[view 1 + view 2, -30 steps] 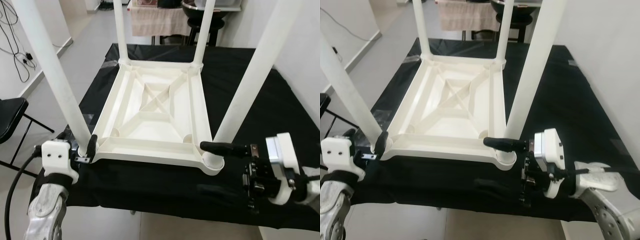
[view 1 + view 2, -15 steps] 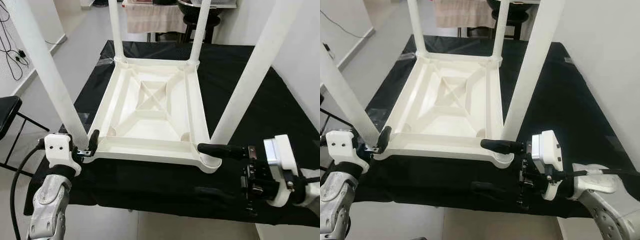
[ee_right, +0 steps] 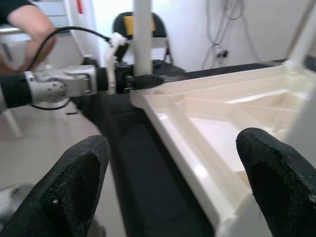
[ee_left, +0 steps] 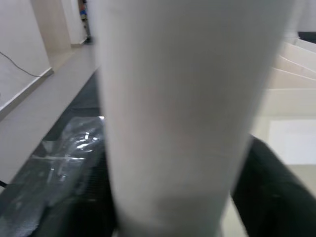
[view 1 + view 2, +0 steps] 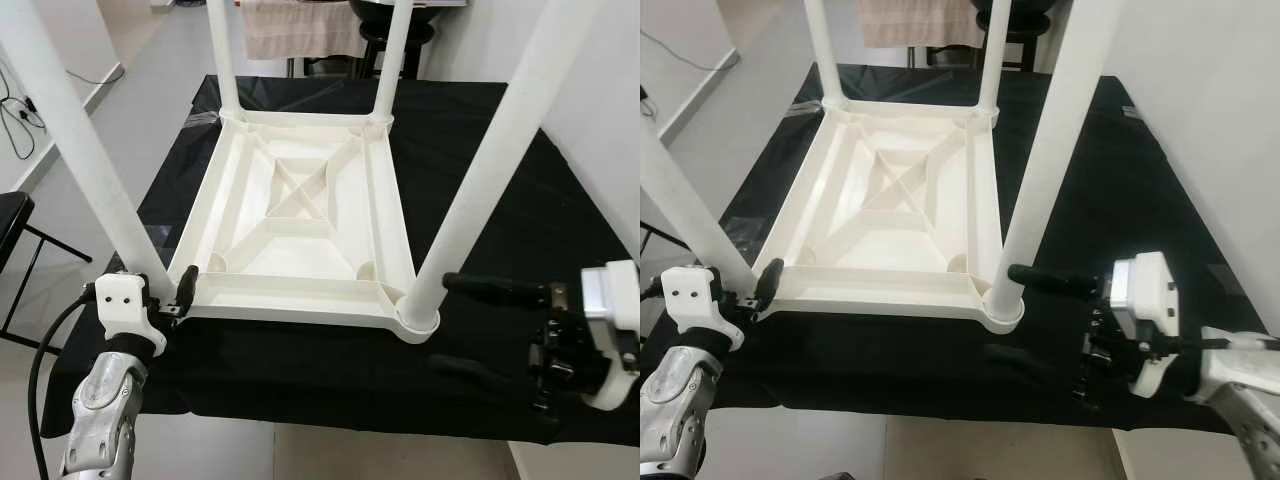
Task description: Building children table
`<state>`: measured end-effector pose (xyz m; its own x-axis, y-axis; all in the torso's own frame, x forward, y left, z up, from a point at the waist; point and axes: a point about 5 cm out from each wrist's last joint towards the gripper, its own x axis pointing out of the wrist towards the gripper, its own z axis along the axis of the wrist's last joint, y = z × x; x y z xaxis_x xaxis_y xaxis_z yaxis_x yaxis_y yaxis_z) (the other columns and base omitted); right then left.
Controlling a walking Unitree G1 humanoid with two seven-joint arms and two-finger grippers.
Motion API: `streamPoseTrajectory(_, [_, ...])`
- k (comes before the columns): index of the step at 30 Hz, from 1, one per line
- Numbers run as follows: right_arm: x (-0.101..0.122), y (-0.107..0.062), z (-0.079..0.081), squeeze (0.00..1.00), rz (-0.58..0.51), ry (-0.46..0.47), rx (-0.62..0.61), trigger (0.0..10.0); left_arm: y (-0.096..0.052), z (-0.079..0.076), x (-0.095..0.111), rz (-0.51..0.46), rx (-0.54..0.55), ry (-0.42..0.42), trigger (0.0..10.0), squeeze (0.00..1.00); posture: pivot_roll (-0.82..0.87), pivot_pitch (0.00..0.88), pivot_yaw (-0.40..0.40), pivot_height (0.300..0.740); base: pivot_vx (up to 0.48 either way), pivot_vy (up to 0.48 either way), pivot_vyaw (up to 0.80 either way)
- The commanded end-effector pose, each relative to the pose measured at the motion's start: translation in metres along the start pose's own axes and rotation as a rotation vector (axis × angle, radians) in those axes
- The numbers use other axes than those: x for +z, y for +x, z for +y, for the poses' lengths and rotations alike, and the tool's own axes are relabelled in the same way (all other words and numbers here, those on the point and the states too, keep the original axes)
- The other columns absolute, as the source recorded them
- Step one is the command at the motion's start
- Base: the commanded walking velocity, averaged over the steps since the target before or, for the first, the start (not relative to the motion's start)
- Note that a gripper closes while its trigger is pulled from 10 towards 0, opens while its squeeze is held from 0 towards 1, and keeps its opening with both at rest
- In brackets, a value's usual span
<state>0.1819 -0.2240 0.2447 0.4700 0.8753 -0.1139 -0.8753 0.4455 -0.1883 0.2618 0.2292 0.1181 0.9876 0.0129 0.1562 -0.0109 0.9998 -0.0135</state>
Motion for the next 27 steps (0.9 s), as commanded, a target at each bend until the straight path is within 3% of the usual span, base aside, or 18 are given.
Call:
streamPoseTrajectory(1, [0.007,-0.006,0.0,0.0,-0.005,-0.012,-0.019,10.0,-0.001,0.0,-0.004,0.009,-0.011,-0.012,0.0,0.0,-0.08,0.103,-0.026,0.74,0.0,0.0,0.0])
streamPoseTrajectory(10, [0.015,-0.025,0.002,0.0,0.015,-0.034,-0.152,10.0,0.001,0.001,-0.004,0.005,-0.024,-0.013,0.0,0.0,-0.1,0.111,-0.022,0.74,0.0,0.0,0.0])
streamPoseTrajectory(14, [0.013,-0.024,-0.005,0.0,0.031,-0.031,-0.321,10.0,0.001,0.002,-0.004,0.002,-0.029,-0.012,0.0,0.0,-0.11,0.118,-0.022,0.74,0.0,0.0,0.0])
streamPoseTrajectory(15, [0.015,-0.016,-0.018,0.0,-0.007,-0.012,-0.499,10.0,0.002,0.004,-0.005,0.002,-0.029,-0.012,0.0,0.0,-0.14,0.115,-0.011,0.74,0.0,0.0,0.0])
streamPoseTrajectory(21, [0.02,0.0,-0.032,0.0,-0.127,0.087,-0.708,10.0,0.002,0.002,-0.006,0.002,-0.04,-0.014,0.0,0.0,-0.15,0.115,-0.01,0.74,0.0,0.0,0.0])
streamPoseTrajectory(26, [0.036,0.015,-0.034,0.0,-0.213,0.1,-0.696,10.0,0.003,0.0,-0.005,-0.003,-0.043,-0.017,0.0,0.0,-0.16,0.112,-0.02,0.74,0.0,0.0,0.0])
streamPoseTrajectory(27, [0.041,0.024,-0.028,0.0,-0.249,0.115,-0.645,10.0,0.003,0.0,-0.005,-0.004,-0.044,-0.018,0.0,0.0,-0.16,0.113,-0.027,0.74,0.0,0.0,0.0])
